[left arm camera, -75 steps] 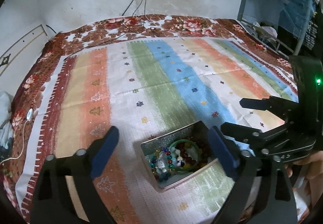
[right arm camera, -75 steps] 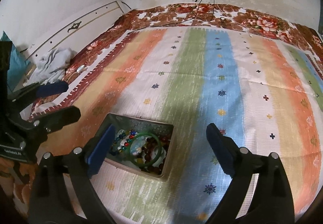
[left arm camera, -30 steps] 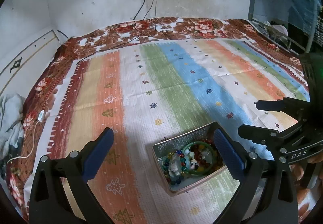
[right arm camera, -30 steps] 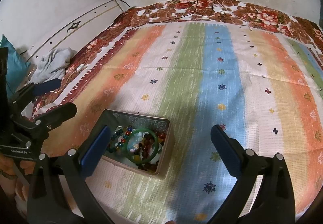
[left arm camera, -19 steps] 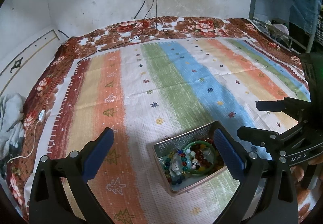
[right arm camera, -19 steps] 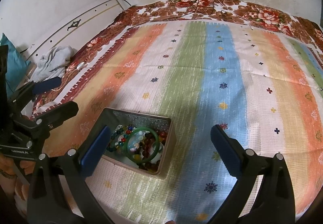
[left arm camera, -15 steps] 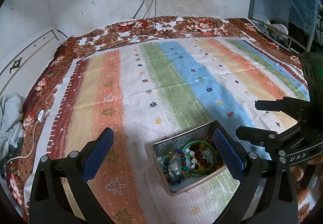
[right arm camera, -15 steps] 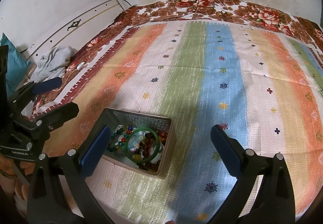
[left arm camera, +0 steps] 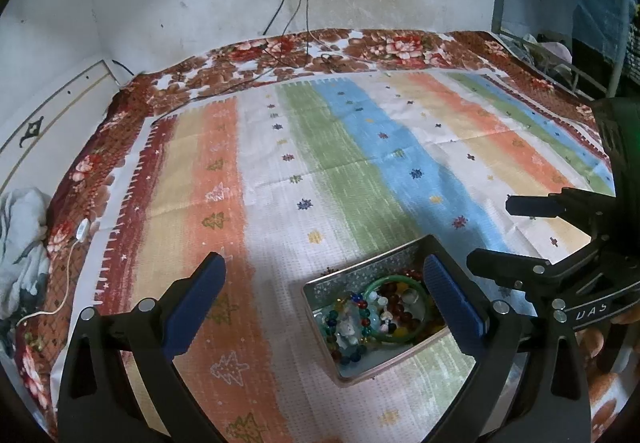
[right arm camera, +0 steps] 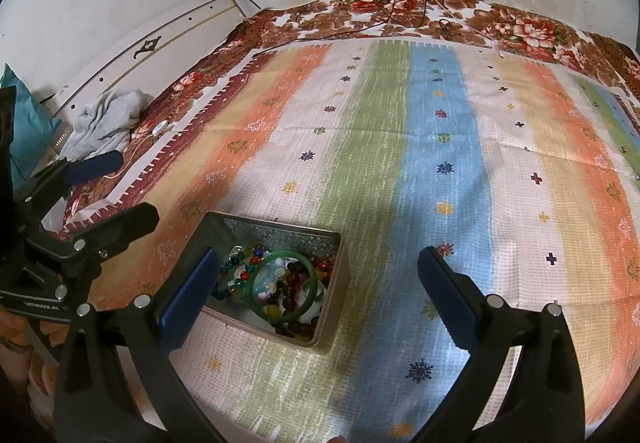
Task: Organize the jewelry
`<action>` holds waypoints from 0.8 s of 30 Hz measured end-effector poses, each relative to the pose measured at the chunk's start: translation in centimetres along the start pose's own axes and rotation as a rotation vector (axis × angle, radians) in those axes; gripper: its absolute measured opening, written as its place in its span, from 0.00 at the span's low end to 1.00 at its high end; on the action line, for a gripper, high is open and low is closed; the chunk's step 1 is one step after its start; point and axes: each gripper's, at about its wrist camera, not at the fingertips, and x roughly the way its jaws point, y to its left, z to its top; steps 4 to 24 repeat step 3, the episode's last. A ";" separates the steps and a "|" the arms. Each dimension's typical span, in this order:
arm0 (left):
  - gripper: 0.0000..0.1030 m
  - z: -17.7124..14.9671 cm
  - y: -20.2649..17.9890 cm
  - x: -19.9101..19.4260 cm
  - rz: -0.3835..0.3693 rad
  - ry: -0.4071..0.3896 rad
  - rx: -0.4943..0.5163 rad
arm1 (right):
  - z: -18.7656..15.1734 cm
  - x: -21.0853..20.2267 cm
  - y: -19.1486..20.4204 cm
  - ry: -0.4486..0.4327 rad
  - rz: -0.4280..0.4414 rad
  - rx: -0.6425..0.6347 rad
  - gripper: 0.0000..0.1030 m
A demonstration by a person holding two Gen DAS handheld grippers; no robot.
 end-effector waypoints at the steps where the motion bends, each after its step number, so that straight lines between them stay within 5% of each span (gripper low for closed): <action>1: 0.94 -0.1 0.0 0.1 -0.004 0.005 0.001 | 0.0 0.0 0.0 0.000 0.001 0.000 0.95; 24: 0.94 -0.1 0.0 0.1 -0.004 0.006 0.008 | -0.1 0.0 0.0 -0.001 0.000 -0.001 0.95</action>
